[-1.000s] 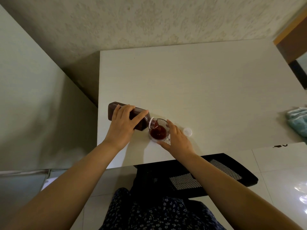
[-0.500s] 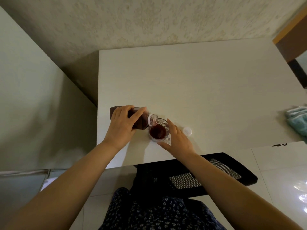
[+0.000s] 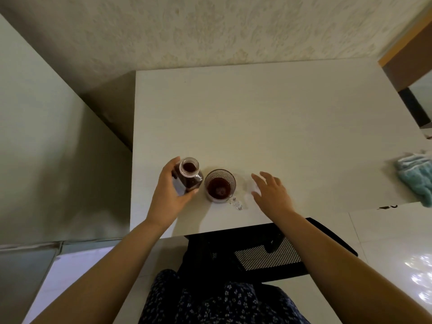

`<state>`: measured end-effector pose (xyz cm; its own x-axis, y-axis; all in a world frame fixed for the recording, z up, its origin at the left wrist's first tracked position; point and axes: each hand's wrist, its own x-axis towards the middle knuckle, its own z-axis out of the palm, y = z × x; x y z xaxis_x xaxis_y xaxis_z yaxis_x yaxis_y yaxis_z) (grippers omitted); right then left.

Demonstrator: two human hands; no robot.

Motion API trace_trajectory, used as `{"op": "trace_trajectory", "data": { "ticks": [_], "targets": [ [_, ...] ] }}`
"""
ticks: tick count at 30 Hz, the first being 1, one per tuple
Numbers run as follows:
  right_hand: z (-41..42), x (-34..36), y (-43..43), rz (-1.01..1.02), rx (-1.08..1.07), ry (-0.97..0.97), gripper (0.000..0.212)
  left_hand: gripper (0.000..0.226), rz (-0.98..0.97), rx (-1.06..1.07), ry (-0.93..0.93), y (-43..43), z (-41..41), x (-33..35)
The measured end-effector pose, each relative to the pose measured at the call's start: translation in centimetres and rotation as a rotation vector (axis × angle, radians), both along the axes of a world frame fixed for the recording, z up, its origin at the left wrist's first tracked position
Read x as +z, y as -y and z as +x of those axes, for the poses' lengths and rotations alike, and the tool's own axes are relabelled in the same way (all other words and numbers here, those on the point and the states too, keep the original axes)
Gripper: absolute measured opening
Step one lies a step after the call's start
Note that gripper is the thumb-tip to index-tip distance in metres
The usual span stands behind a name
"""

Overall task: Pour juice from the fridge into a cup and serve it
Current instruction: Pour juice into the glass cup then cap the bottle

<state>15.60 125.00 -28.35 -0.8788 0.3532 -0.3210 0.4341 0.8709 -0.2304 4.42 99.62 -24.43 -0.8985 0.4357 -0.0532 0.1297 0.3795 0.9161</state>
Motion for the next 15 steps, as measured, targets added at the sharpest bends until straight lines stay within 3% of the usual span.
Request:
{"op": "trace_trajectory", "data": {
  "ticks": [6,10,12,15],
  "targets": [
    [-0.4,-0.9,0.0,0.020,0.006,0.005,0.042,0.082,0.045,0.041,0.066,0.3,1.2,-0.9],
    [-2.9,4.2,1.5,-0.188,-0.126,-0.331,0.043,0.082,0.077,0.057,0.092,0.2,1.1,-0.9],
    [-4.6,7.7,3.6,-0.278,-0.010,-0.463,0.042,0.083,0.080,0.054,0.097,0.1,1.1,-0.9],
    [-6.4,11.6,7.2,-0.336,0.270,-0.458,0.042,0.084,0.059,0.043,0.039,0.3,1.1,-1.1]
  ]
}}
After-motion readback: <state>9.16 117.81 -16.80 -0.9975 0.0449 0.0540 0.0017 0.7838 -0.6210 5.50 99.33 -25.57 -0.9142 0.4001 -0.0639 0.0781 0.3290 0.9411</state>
